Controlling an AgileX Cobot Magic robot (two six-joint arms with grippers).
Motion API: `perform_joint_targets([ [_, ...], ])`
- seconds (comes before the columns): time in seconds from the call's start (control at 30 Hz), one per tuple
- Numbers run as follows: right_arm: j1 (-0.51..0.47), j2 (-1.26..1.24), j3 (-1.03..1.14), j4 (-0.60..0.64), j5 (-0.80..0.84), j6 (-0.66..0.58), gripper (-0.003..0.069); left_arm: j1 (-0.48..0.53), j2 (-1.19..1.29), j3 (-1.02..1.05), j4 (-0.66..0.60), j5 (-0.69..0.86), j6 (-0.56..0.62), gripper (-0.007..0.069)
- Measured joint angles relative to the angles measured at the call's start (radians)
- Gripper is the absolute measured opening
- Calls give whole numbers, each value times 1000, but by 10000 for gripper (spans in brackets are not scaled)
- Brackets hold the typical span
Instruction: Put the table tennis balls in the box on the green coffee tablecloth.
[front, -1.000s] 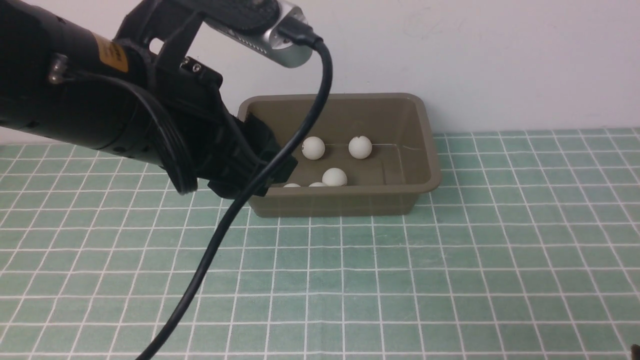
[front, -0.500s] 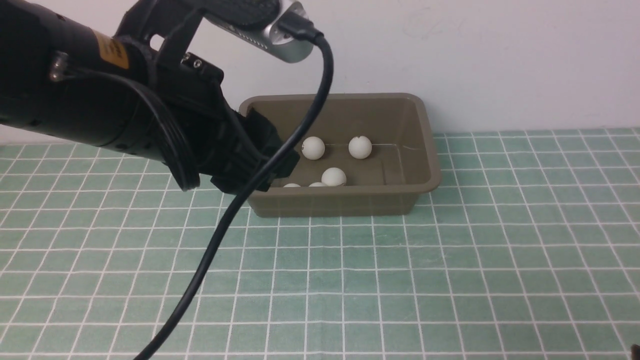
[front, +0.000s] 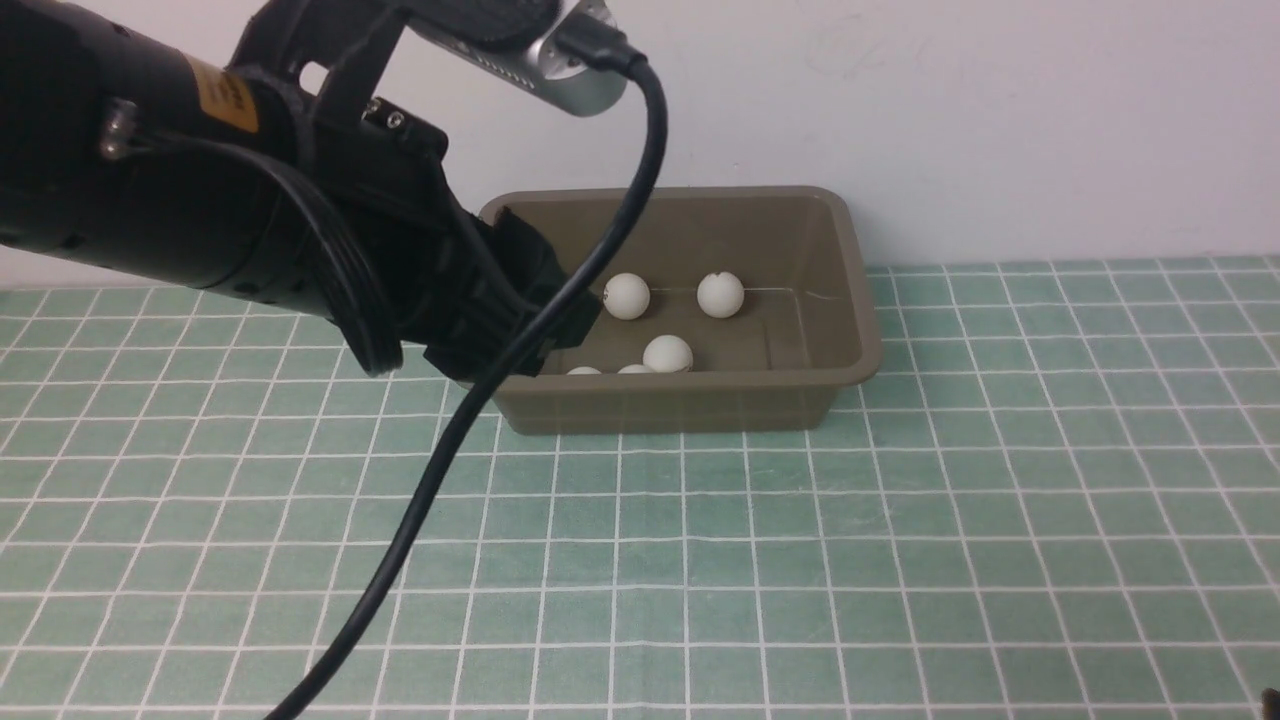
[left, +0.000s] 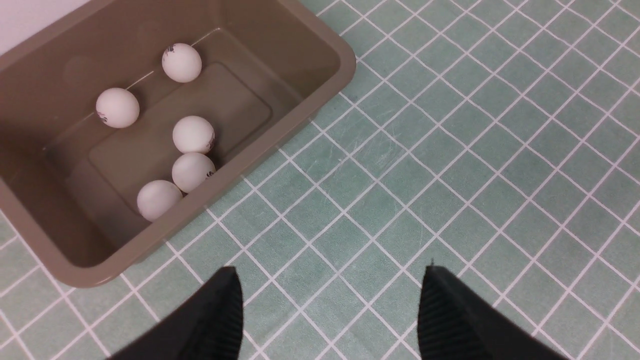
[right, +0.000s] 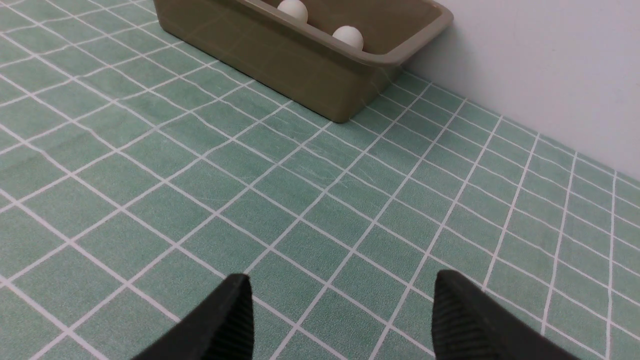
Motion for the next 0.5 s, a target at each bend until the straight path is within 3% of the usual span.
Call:
perform_joint_targets([
  [0.17, 0, 0, 0, 0, 0, 0, 441, 0, 0, 0, 64, 0, 0, 426],
  [0.37, 0, 0, 0, 0, 0, 0, 441, 15, 0, 0, 229, 0, 0, 426],
  [0.5, 0, 0, 0, 0, 0, 0, 441, 96, -3, 0, 250, 2, -9, 426],
])
